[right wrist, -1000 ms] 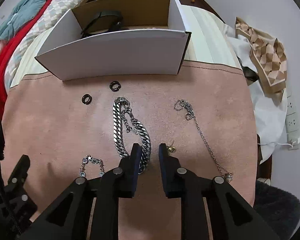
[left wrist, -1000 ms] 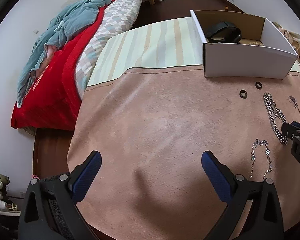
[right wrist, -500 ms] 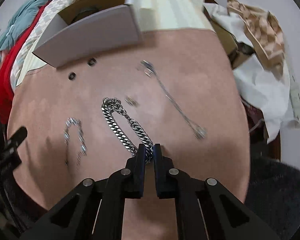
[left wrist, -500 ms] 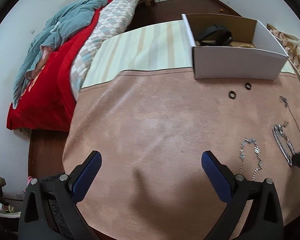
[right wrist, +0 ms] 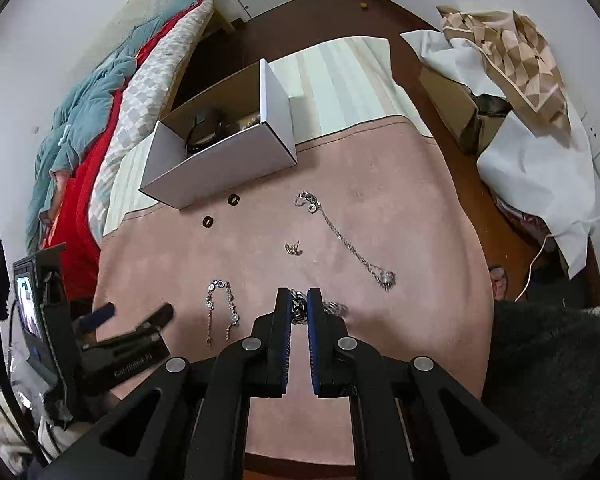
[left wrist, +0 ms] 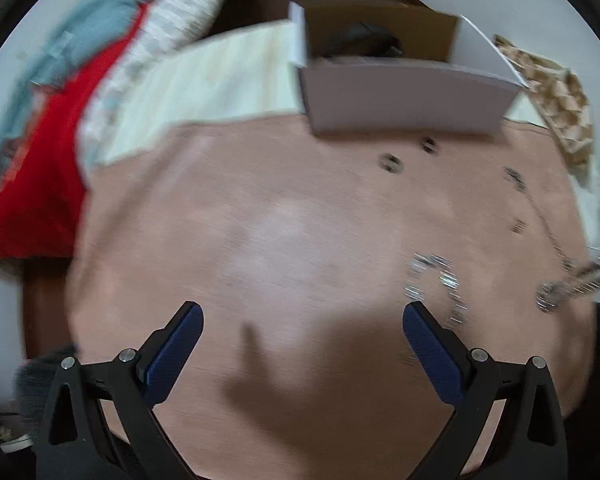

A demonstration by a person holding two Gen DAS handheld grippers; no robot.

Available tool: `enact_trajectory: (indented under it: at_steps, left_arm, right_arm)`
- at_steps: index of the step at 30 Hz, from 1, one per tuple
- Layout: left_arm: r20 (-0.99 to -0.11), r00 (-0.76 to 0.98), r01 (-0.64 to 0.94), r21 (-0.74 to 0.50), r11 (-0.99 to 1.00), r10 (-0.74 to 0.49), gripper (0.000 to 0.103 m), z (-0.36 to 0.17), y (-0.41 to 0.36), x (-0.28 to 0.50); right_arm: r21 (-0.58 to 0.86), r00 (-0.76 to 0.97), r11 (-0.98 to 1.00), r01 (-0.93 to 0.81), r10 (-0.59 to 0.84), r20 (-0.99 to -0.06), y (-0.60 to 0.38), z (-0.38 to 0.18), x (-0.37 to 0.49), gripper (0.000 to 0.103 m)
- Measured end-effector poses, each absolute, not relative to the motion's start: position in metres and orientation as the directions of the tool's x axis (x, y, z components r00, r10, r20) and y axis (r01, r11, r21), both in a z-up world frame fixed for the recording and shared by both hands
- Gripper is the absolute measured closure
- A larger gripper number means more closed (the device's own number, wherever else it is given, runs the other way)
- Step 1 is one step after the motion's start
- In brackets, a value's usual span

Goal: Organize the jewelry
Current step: 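Grasp the thin silver chain bracelet with the left gripper, then carry both silver bracelets into the white box and release them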

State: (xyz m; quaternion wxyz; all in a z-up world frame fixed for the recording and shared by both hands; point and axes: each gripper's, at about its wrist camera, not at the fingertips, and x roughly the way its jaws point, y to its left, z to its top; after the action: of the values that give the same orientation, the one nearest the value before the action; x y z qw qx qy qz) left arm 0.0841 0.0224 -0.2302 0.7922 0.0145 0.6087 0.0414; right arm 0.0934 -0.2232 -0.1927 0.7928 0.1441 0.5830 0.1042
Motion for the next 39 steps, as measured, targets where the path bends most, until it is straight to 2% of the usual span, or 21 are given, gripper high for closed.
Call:
enact_trajectory:
  at_steps: [3,8,11,13,14,15,18,26,39]
  left_arm:
    - [-0.975,0.223,0.002,0.016,1.000,0.015,0.001,-0.240,0.005,0.083]
    - [-0.975,0.222,0.101,0.033,0.994,0.010,0.003,-0.248,-0.029,0.084]
    - [-0.974,0.227,0.149,0.064,0.987,0.029,0.021,-0.254,-0.046,0.087]
    - [-0.966,0.257,0.168,0.053,0.984,0.009,0.040,-0.250,-0.051,0.090]
    - [-0.965,0.262,0.177,0.039,0.983,-0.009,0.065,-0.248,-0.053,0.092]
    - [-0.964,0.264,0.182,0.031,0.983,-0.018,0.096,-0.247,-0.055,0.093]
    - [-0.966,0.257,0.187,0.021,0.982,-0.028,0.100,-0.245,-0.055,0.099]
    - [-0.945,0.300,0.113,-0.099,0.989,-0.129,0.100,-0.208,-0.015,0.109]
    - [-0.883,0.416,0.108,-0.191,0.976,-0.219,0.100,-0.130,0.011,0.117]
  right_arm:
    - [0.343,0.281,0.939,0.022,0.323,-0.904,-0.229,-0.208,0.098,0.095]
    - [0.338,0.264,0.939,0.061,0.311,-0.913,-0.240,-0.225,0.097,0.095]
    - [0.335,0.255,0.939,0.077,0.306,-0.917,-0.244,-0.230,0.094,0.095]
    - [0.340,0.255,0.937,0.083,0.310,-0.916,-0.247,-0.231,0.093,0.095]
    - [0.344,0.257,0.935,0.086,0.312,-0.915,-0.248,-0.230,0.093,0.095]
    - [0.348,0.258,0.933,0.089,0.316,-0.913,-0.249,-0.230,0.093,0.095]
    - [0.364,0.270,0.927,0.092,0.329,-0.905,-0.250,-0.224,0.094,0.095]
    - [0.410,0.319,0.910,0.066,0.370,-0.873,-0.246,-0.196,0.096,0.095]
    - [0.483,0.397,0.875,-0.032,0.454,-0.797,-0.220,-0.137,0.121,0.096]
